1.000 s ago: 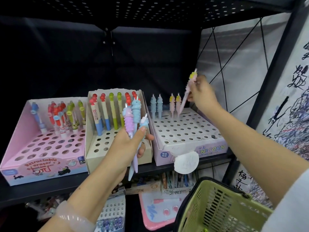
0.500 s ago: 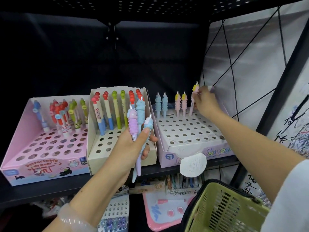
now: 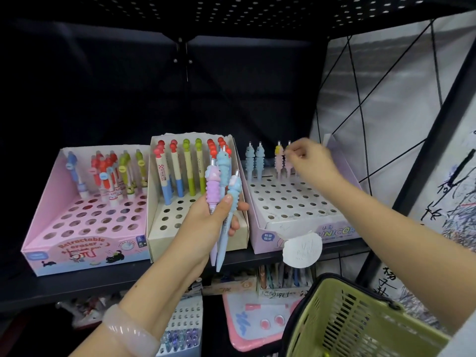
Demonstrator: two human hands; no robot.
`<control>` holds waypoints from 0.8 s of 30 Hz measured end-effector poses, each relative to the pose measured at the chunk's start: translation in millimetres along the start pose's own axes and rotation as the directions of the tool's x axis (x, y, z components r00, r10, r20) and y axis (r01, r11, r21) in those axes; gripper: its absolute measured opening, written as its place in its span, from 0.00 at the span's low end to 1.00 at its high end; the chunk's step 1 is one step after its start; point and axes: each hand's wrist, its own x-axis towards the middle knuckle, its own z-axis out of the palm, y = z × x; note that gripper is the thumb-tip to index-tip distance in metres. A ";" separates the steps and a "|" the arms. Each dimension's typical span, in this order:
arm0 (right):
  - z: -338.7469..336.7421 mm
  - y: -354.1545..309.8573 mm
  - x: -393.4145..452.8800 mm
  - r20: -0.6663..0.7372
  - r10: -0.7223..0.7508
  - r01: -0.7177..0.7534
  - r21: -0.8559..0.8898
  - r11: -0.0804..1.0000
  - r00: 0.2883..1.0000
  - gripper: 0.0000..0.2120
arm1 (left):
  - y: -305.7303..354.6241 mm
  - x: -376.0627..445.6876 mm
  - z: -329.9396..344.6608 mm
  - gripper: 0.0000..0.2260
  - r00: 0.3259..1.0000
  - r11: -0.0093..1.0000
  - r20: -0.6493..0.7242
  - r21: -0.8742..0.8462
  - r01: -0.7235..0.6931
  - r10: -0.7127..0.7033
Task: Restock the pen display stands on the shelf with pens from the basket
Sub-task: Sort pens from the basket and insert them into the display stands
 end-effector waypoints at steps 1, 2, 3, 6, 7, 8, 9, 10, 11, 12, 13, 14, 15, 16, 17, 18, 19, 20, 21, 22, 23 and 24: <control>2.0 -13.1 -13.8 0.130 -0.023 0.006 0.125 0.992 0.991 0.07 | 0.9 -0.8 0.7 0.08 1.000 1.000 0.000 -0.002 -0.002 0.002; 3.8 -25.5 -28.4 0.263 -0.045 -0.009 0.201 0.980 0.964 0.08 | 1.6 -1.6 1.6 0.08 1.000 1.000 -0.001 -0.004 -0.004 0.004; 5.0 -36.6 -42.3 0.375 -0.065 -0.029 0.240 0.970 0.925 0.09 | 2.3 -2.5 2.5 0.08 1.000 1.000 -0.002 -0.001 -0.007 0.007; 8.7 -57.5 -68.9 0.541 -0.132 -0.073 0.342 0.937 0.830 0.07 | 5.5 -5.5 5.5 0.08 1.000 1.000 -0.013 0.006 -0.015 0.015; 10.4 -60.8 -72.7 0.555 -0.144 -0.094 0.377 0.921 0.820 0.06 | 6.8 -6.5 6.1 0.08 1.000 1.000 -0.017 -0.004 -0.016 0.016; 12.0 -62.7 -75.7 0.555 -0.145 -0.115 0.406 0.907 0.819 0.05 | 7.9 -7.1 6.5 0.08 1.000 1.000 -0.023 -0.015 -0.013 0.013; 13.3 -63.9 -77.9 0.548 -0.140 -0.130 0.425 0.896 0.825 0.04 | 9.0 -7.5 6.5 0.07 0.999 1.000 -0.036 -0.014 -0.006 0.006; 14.3 -64.7 -79.2 0.534 -0.137 -0.133 0.435 0.891 0.834 0.04 | 10.3 -8.1 6.0 0.07 0.999 1.000 -0.054 0.000 0.003 -0.003; 14.5 -64.9 -78.9 0.513 -0.137 -0.127 0.446 0.886 0.848 0.04 | 11.5 -8.4 5.0 0.08 0.998 1.000 -0.069 0.012 0.012 -0.011; 13.7 -64.9 -76.4 0.478 -0.133 -0.121 0.465 0.877 0.868 0.05 | 12.5 -8.7 4.0 0.08 0.997 1.000 -0.075 0.004 0.022 -0.021; 11.4 -64.7 -71.5 0.422 -0.118 -0.120 0.495 0.860 0.899 0.06 | 13.6 -9.4 3.1 0.08 0.996 0.999 -0.074 -0.026 0.039 -0.041; 7.8 -64.6 -64.5 0.345 -0.088 -0.117 0.530 0.840 0.934 0.06 | 14.8 -10.0 2.5 0.08 0.995 0.996 -0.070 -0.064 0.061 -0.066; 2.6 -63.7 -55.2 0.249 -0.053 -0.099 0.560 0.822 0.967 0.07 | 15.5 -10.7 1.5 0.08 0.994 0.994 -0.071 -0.080 0.080 -0.085; -3.2 -62.1 -44.6 0.137 -0.021 -0.061 0.568 0.821 0.990 0.07 | 15.5 -11.2 0.5 0.08 0.992 0.994 -0.080 -0.062 0.090 -0.095; -8.7 -59.6 -34.0 0.020 -0.004 -0.007 0.533 0.846 1.000 0.06 | 14.6 -11.0 -0.7 0.08 0.991 0.995 -0.093 -0.022 0.095 -0.097; -12.9 -55.7 -23.3 -0.084 -0.012 0.049 0.453 0.890 0.996 0.06 | 13.2 -10.4 -1.9 0.09 0.990 0.995 -0.104 0.020 0.096 -0.093; -14.8 -50.9 -13.5 -0.159 -0.044 0.096 0.340 0.935 0.986 0.08 | 11.9 -9.6 -3.0 0.09 0.990 0.994 -0.112 0.051 0.096 -0.090; -14.6 -45.2 -4.8 -0.194 -0.089 0.131 0.214 0.968 0.977 0.09 | 10.6 -8.6 -3.8 0.09 0.989 0.993 -0.119 0.065 0.096 -0.088; -12.5 -39.8 2.6 -0.190 -0.133 0.153 0.092 0.984 0.973 0.11 | 9.5 -7.6 -4.6 0.09 0.989 0.993 -0.120 0.067 0.095 -0.087; -8.7 -35.0 8.4 -0.162 -0.163 0.164 -0.009 0.986 0.973 0.12 | 8.5 -7.0 -5.4 0.09 0.990 0.994 -0.116 0.063 0.093 -0.085; -3.8 -30.8 12.7 -0.130 -0.178 0.168 -0.081 0.982 0.975 0.12 | 7.8 -6.7 -5.7 0.08 0.990 0.994 -0.110 0.058 0.090 -0.084; 1.7 -27.0 15.8 -0.107 -0.182 0.168 -0.126 0.978 0.977 0.13 | 7.0 -6.8 -6.3 0.08 0.991 0.995 -0.103 0.051 0.088 -0.083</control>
